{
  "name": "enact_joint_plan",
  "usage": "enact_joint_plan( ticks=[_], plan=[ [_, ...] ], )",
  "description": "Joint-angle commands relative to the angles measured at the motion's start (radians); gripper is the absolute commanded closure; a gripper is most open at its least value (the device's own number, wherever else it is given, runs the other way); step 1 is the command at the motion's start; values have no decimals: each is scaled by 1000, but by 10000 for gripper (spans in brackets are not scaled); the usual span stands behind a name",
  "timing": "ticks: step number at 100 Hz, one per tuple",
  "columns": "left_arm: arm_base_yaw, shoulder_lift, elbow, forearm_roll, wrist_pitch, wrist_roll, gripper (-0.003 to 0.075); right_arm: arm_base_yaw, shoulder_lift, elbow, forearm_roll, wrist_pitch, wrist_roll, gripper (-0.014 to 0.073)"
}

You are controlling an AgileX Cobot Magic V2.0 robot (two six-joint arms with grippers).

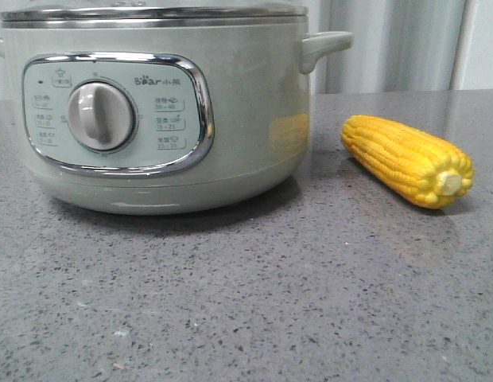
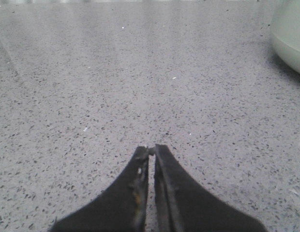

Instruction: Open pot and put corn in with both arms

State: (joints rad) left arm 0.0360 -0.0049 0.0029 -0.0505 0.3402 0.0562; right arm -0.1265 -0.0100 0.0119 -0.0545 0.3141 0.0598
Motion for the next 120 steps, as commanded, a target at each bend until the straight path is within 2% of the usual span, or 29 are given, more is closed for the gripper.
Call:
enact_joint_plan(
  ticks=[1, 15, 29, 79, 94, 120],
  plan=[
    [-7, -34, 5, -10, -61, -9, 741, -6, -22, 20, -15, -17, -8, 641],
    [-7, -34, 5, -10, -137, -9, 741, -6, -22, 20, -13, -23, -8, 641],
    [-7, -34, 5, -10, -205, -9, 741, -6, -22, 20, -15, -87, -8, 641],
    [-7, -34, 5, -10, -289, -9, 741, -6, -20, 20, -30, -351, -8, 641],
    [-7, -34, 5, -10, -352, -9, 741, -6, -20, 20, -30, -355, -8, 641],
    [-7, -34, 5, -10, -355, -9, 741, -6, -20, 20, -30, -354, -8, 641]
  ],
)
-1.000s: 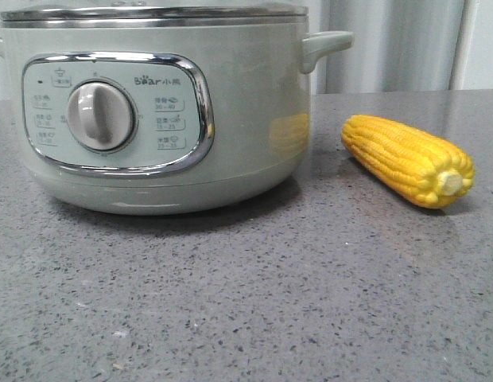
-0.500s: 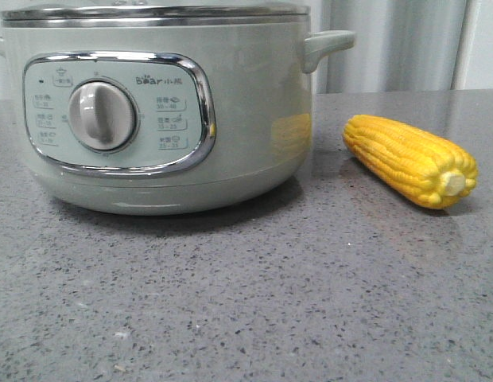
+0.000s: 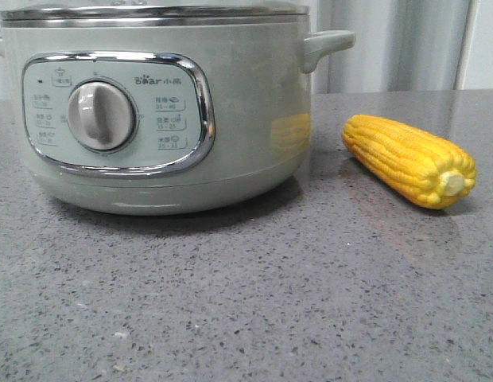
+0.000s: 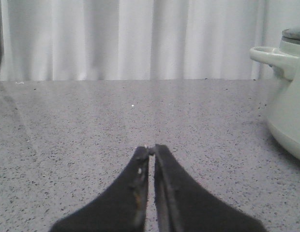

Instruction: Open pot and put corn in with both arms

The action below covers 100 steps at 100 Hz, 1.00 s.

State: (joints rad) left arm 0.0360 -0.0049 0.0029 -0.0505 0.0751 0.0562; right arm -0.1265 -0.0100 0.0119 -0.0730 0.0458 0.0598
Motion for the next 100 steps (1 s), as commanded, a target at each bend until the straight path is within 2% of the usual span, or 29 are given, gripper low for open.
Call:
enact_joint_plan(
  ticks=[1, 16, 28, 43, 61, 82, 92, 96, 100],
  plan=[
    [-7, -34, 5, -10, -90, -9, 741, -6, -20, 20, -11, -85, -8, 641],
    [-7, -34, -4, -17, -90, -9, 741, -6, -20, 17, -9, -87, -8, 641],
    [-7, -27, -53, -21, -75, -9, 741, -6, -16, -19, 46, -53, -8, 641],
    [-7, 56, -195, -20, 43, -9, 741, -6, 53, -125, 46, 68, -8, 641],
    [-7, 234, -356, -20, 86, -9, 741, -6, 238, -291, 103, 253, -8, 640],
    [-7, 407, -457, -20, 53, -9, 741, -4, 389, -427, 164, 282, -8, 640],
    [-7, 457, -460, -20, -15, -9, 736, -4, 405, -449, 164, 267, -8, 640],
    [-7, 472, -460, -20, -36, -9, 715, -4, 405, -449, 164, 265, -8, 640],
    [-7, 481, -460, -20, -58, -9, 663, -4, 405, -447, 164, 270, -8, 640]
  ],
)
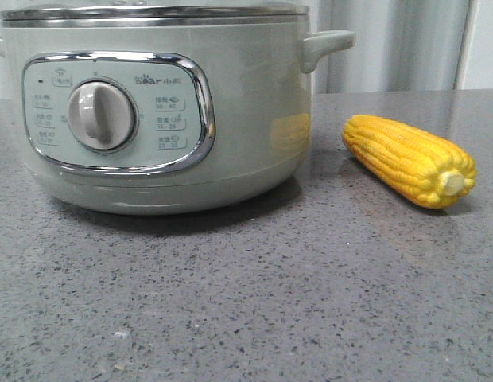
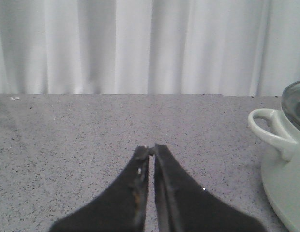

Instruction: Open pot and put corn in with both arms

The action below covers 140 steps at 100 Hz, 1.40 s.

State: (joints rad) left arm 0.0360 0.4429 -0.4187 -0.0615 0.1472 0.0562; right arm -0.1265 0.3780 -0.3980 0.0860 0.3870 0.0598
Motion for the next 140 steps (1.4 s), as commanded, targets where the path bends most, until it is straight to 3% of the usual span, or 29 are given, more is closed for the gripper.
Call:
enact_joint_plan(
  ticks=[1, 11, 21, 43, 102, 116, 140],
  plan=[
    [-7, 35, -38, -9, -133, -9, 652, -4, 17, -38, 5, -69, -8, 640],
    [-7, 52, -38, -9, -172, -9, 442, -4, 17, -36, 5, -67, -8, 640],
    [-7, 64, -38, -11, -212, -9, 349, -4, 17, -36, 5, -66, -8, 640],
    [-58, 102, -67, -29, -229, -9, 351, 5, 19, -36, 3, -60, -8, 640],
    [-577, 544, -316, -25, -425, -9, 237, 342, 259, -120, 1, -70, -45, 638],
    [-635, 661, -391, 8, -443, -9, 237, 379, 328, -125, 2, -95, -45, 638],
    [-644, 820, -513, 16, -445, -9, 237, 410, 398, -125, 2, -120, -45, 638]
  ],
)
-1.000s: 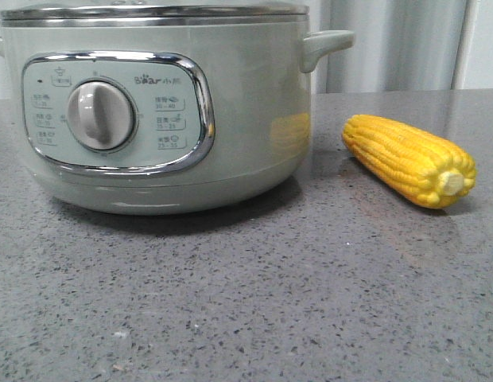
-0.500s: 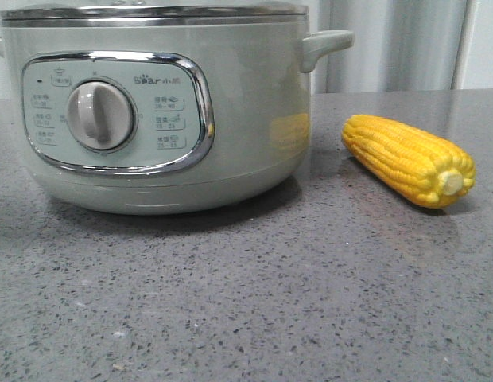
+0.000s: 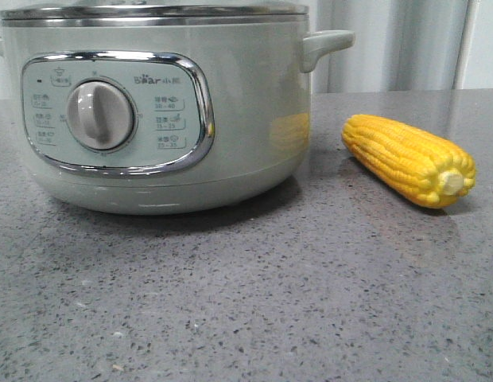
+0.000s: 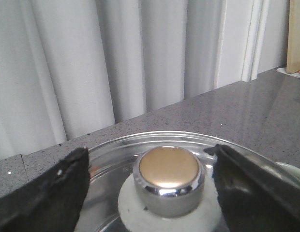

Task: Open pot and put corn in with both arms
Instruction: 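Lift the glass lid off the cooker with the left gripper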

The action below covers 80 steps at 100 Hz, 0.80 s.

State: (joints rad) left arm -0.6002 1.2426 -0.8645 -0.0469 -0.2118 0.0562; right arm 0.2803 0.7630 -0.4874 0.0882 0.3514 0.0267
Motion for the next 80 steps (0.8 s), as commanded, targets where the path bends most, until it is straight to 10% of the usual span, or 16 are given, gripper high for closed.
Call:
enact_joint_plan(
  ticks=[1, 62, 80],
  plan=[
    [-8, 28, -69, 1, -86, -9, 237, 5, 13, -35, -1, -87, -12, 638],
    [-10, 156, -136, 1, -105, -9, 240, 5, 13, -35, -1, -92, -12, 638],
    [-10, 167, -136, 1, -61, -9, 374, 5, 13, -35, -1, -92, -12, 638]
  ],
)
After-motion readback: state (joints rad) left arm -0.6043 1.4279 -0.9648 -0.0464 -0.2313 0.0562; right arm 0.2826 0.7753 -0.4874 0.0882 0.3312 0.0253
